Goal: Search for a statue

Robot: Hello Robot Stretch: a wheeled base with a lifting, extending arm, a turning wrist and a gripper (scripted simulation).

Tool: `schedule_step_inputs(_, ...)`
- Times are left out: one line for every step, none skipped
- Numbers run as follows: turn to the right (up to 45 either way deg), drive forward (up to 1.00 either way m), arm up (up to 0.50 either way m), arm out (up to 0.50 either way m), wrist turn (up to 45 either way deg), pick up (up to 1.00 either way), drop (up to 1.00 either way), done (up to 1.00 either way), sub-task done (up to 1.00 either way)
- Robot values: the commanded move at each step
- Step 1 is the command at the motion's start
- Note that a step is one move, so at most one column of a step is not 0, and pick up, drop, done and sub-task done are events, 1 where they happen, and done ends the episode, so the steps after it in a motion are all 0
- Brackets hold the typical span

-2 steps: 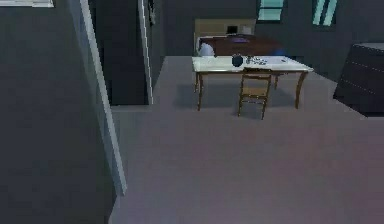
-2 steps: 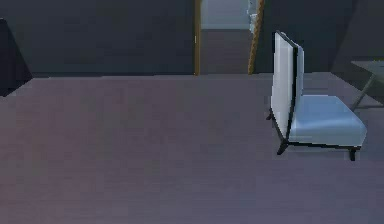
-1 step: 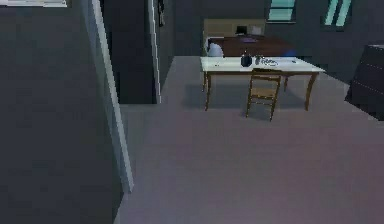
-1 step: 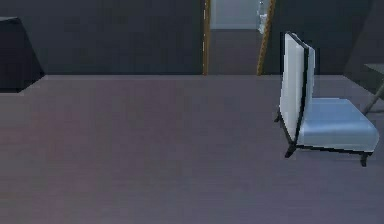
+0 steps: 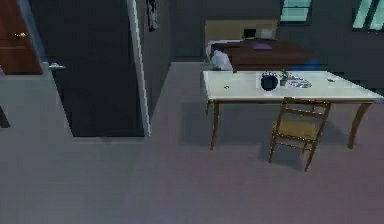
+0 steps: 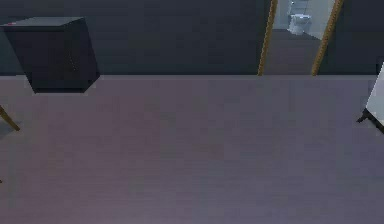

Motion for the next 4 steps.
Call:
schedule_step_inputs(-3.0, 0.0, 0.0, 0.0, 0.0, 0.0, 0.0, 0.0, 0.0)
schedule_step_inputs(0.0, 0.65, 0.0, 0.0, 0.0, 0.0, 0.0, 0.0, 0.0)
schedule_step_inputs(-45.0, 0.0, 0.0, 0.0, 0.0, 0.0, 0.0, 0.0, 0.0)
schedule_step_inputs(-6.0, 0.0, 0.0, 0.0, 0.0, 0.0, 0.0, 0.0, 0.0)
